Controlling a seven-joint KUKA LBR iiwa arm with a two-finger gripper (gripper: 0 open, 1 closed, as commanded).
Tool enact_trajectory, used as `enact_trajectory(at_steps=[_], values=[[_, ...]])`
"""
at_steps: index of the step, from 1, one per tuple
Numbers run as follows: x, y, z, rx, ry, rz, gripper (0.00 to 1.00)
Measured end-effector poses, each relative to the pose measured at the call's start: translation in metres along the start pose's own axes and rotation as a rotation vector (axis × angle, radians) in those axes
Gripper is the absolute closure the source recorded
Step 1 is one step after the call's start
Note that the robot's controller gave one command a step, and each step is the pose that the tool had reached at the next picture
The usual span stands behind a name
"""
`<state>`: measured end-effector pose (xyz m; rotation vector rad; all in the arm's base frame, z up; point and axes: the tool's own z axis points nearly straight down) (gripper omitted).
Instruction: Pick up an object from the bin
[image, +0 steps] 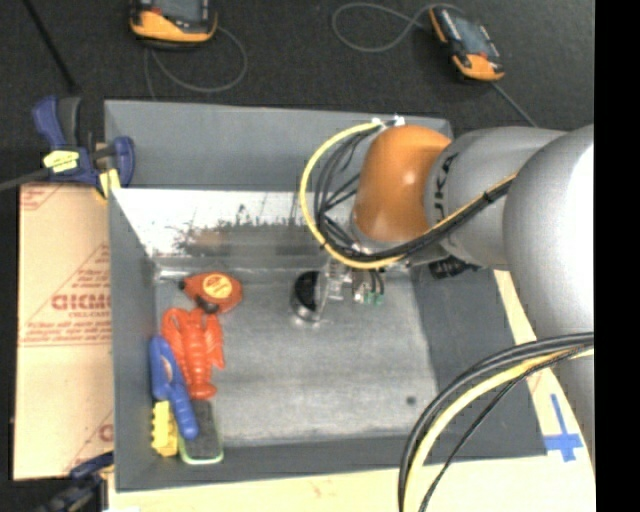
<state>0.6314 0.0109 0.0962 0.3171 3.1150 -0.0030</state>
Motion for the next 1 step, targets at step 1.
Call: enact_trajectory(at_steps=[1], values=[[0.0000,0.0001,0.0000,0.000,0.000,-0.001,1.00]])
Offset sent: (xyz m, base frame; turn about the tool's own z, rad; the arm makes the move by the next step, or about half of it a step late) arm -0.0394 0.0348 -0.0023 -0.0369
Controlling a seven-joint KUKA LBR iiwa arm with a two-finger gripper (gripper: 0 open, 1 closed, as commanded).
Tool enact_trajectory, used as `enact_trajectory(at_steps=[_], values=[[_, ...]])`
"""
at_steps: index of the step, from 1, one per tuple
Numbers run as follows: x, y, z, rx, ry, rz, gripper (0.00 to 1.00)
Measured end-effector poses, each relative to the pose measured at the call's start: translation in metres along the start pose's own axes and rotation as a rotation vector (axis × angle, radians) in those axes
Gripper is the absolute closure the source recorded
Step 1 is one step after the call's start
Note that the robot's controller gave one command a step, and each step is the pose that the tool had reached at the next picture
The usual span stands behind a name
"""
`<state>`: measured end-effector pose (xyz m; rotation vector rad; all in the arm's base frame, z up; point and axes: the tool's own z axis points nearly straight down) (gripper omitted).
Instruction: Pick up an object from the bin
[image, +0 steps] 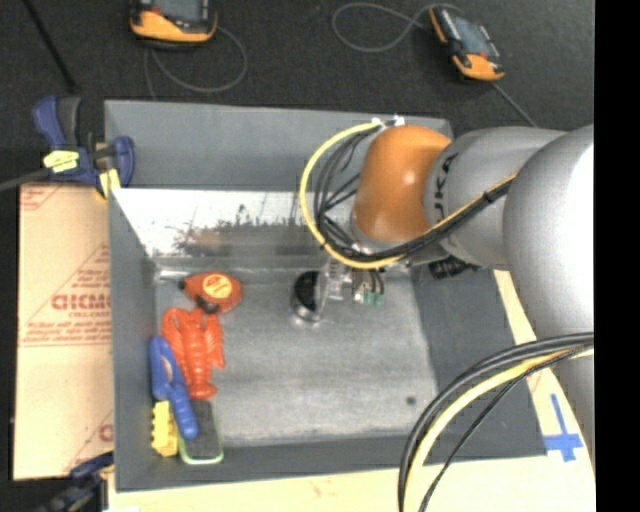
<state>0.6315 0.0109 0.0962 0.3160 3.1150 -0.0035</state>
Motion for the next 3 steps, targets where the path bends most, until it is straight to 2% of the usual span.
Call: enact_trajectory(at_steps=[1,2,3], values=[[0.028,0.016,-0.002,-0.001,-0.008,-0.025,1.00],[0.035,0.020,-0.008,-0.002,0.008,-0.042,1.00],[0.027,0.019,-0.019,-0.001,0.006,-0.046,1.00]])
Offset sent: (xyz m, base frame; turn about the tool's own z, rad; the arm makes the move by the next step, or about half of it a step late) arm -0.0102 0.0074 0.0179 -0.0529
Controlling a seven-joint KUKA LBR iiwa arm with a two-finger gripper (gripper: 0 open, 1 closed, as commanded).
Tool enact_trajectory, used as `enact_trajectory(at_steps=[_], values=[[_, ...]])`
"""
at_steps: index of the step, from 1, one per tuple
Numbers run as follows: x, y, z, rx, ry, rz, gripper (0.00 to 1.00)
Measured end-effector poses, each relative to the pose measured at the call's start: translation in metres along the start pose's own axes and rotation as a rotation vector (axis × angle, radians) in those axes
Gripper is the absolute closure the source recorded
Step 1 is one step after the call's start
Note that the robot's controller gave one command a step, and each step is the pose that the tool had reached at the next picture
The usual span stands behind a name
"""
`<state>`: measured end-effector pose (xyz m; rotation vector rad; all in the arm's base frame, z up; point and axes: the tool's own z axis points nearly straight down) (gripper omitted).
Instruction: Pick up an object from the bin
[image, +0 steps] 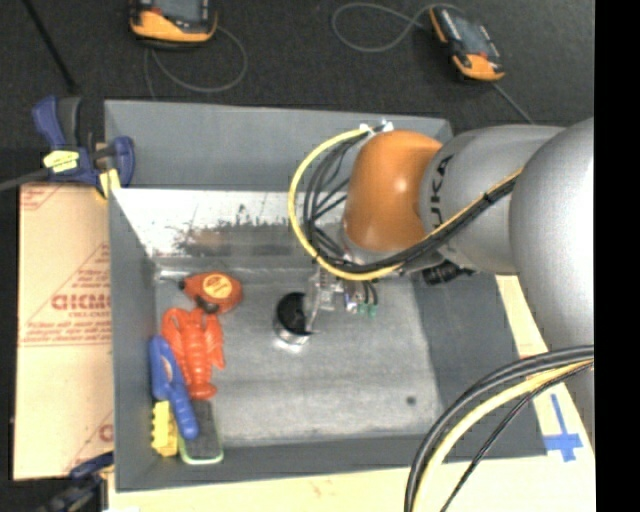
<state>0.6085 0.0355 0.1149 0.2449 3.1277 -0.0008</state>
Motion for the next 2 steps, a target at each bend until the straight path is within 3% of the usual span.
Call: enact_trajectory(at_steps=[1,2], values=[[0.0016,0.0250,0.0092,0.000,0.001,-0.027,1.00],[0.0066,0.0276,0.0047,-0.001,0.003,-0.046,1.00]])
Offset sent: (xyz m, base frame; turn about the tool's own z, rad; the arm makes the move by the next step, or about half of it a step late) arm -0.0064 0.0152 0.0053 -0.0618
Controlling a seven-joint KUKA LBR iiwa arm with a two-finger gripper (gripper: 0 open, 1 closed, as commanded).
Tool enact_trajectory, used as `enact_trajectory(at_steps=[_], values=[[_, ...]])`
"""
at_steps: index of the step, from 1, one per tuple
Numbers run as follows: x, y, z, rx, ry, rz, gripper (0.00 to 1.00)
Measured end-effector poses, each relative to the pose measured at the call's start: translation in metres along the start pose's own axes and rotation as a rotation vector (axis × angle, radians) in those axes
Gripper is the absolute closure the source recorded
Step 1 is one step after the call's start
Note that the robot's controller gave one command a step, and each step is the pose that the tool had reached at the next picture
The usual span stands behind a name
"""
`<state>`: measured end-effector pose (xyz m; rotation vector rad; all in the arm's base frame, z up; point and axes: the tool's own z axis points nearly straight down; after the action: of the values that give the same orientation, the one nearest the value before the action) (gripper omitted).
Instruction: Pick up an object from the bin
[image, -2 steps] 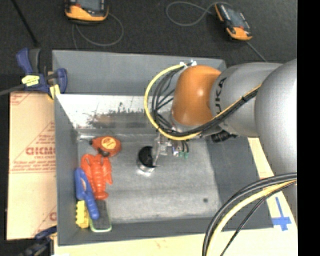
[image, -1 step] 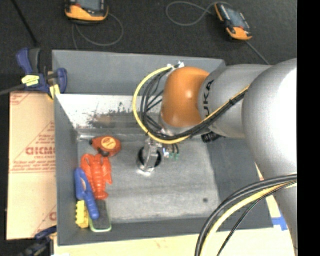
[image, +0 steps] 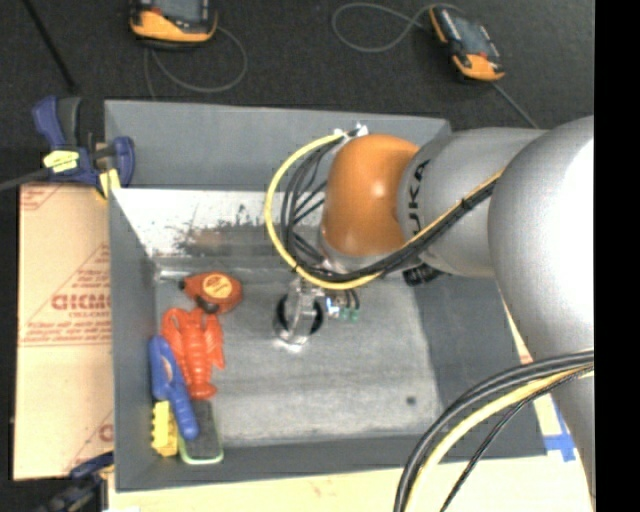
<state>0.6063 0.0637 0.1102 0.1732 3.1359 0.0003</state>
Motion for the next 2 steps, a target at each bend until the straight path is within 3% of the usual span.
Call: enact_trajectory(at_steps=[1,2], values=[[-0.001,-0.043,-0.055,0.001,0.004,-0.002,1.00],[0.001,-0.049,-0.075,-0.001,-0.002,0.050,0.00]])
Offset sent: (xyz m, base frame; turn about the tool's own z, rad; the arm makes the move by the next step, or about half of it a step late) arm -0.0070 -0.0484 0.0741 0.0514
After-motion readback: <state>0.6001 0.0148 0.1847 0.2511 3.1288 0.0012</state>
